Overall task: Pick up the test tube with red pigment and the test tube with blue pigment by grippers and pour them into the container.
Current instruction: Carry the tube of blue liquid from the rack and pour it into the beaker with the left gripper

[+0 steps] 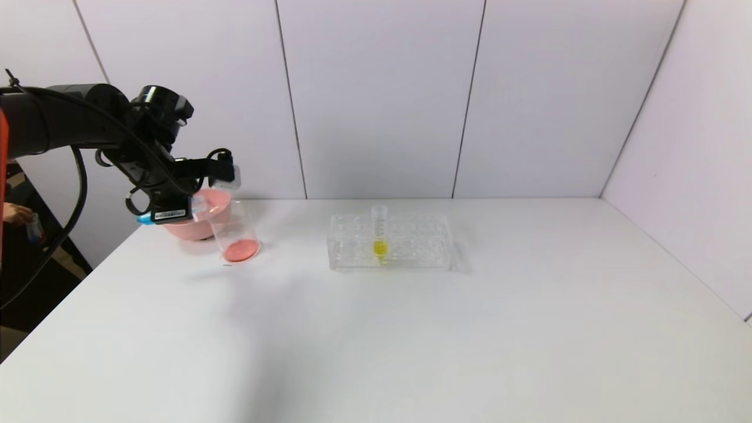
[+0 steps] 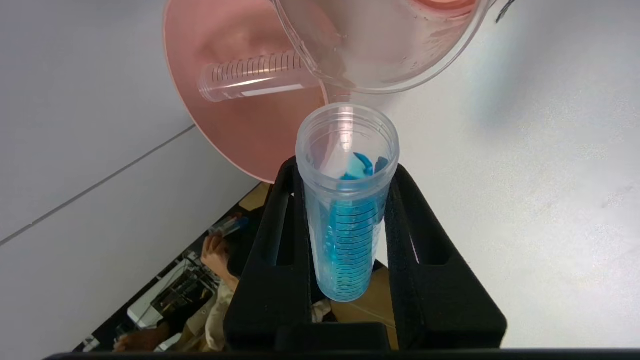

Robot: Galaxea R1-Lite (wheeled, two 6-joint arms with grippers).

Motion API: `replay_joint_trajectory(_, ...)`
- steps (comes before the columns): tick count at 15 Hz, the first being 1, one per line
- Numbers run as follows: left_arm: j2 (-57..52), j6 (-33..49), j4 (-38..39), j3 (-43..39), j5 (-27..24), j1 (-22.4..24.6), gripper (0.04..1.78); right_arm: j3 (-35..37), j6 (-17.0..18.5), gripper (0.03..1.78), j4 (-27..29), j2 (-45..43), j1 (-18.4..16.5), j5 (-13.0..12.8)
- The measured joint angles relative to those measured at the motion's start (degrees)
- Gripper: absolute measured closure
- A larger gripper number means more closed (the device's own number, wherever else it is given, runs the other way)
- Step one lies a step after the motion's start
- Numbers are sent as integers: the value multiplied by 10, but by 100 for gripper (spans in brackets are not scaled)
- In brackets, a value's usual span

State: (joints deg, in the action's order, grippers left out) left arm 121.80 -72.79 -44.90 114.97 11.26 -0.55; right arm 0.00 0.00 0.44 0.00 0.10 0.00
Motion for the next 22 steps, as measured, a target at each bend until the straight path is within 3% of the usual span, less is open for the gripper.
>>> replay_joint_trajectory(22,11,14,15,0,84,-28,137,0,0,4,0,0,0,0)
